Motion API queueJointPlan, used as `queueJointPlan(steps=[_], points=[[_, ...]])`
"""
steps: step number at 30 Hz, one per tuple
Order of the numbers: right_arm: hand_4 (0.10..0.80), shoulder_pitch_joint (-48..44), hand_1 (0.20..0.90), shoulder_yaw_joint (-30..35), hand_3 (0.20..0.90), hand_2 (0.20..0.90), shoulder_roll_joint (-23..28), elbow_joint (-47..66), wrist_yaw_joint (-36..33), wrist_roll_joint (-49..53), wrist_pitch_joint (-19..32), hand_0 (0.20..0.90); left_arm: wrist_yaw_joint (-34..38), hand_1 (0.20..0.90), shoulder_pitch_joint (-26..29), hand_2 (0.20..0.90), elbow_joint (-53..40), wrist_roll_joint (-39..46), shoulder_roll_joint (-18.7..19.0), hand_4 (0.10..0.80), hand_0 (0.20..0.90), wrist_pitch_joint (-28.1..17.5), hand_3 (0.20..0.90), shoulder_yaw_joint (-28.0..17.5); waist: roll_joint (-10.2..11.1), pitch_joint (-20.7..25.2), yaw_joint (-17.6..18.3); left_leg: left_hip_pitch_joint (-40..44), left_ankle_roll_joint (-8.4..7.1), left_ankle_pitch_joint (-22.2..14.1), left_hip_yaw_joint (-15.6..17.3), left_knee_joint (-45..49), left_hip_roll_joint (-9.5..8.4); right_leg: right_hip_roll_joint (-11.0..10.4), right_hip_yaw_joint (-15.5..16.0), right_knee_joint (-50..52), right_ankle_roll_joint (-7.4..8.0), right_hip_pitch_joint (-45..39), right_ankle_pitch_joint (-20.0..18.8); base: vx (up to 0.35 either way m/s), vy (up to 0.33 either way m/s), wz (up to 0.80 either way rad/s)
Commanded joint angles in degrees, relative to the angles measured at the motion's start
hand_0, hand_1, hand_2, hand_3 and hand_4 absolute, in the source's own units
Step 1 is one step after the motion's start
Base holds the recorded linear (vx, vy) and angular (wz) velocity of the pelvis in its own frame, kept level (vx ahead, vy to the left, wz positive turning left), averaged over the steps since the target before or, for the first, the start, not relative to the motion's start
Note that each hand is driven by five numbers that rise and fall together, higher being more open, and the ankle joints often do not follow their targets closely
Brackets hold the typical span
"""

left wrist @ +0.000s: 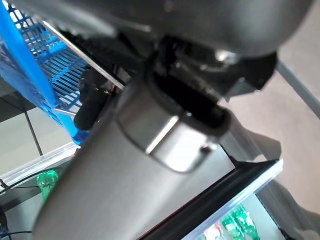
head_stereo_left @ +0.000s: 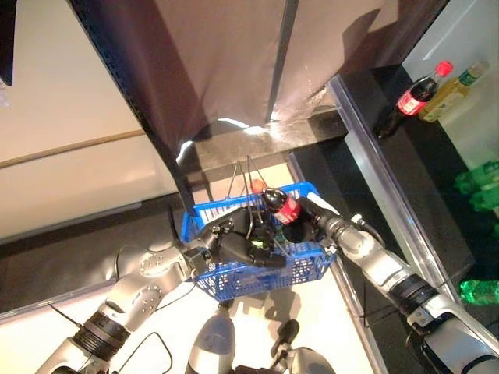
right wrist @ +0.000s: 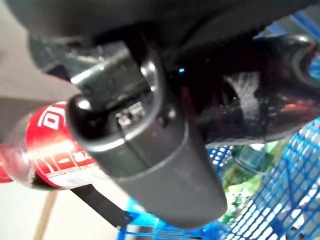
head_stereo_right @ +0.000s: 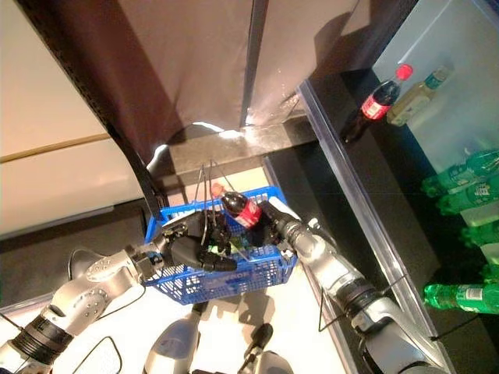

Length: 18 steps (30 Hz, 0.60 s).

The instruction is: Pick up the drink and place into the basket.

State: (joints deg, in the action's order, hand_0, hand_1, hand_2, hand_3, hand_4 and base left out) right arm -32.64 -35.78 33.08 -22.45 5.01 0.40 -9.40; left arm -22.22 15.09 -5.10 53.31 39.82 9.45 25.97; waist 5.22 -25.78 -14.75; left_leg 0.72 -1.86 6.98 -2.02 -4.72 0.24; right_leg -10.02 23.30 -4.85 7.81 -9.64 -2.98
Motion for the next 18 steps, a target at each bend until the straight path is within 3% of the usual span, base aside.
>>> queueJointPlan(steps=[1,18], points=[[0.1,-3.92,0.3,-8.85,0.2,0.3,-1.54,-3.34,0.42,-3.23,3.87,0.3,-16.98,0.3,10.71,0.3,-23.98,5.95,-13.59,0.1,0.3,-14.3,0.2,5.73,1.2,22.81,0.32,5.18,-1.99,-7.24,7.69,-0.28,2.65,-0.76,-0.43,-0.14,2.06,1.22,-1.07,0.0,0.0,0.0],[0.1,-7.32,0.3,-13.42,0.2,0.3,-3.87,-5.03,3.96,-17.41,1.72,0.3,-16.07,0.3,12.34,0.3,-24.81,6.29,-15.63,0.1,0.3,-12.64,0.2,7.32,1.54,22.8,-0.17,5.37,-1.89,-7.3,7.21,-0.28,2.51,-0.41,-0.9,-0.14,1.88,0.87,-0.84,0.001,-0.001,0.0]])
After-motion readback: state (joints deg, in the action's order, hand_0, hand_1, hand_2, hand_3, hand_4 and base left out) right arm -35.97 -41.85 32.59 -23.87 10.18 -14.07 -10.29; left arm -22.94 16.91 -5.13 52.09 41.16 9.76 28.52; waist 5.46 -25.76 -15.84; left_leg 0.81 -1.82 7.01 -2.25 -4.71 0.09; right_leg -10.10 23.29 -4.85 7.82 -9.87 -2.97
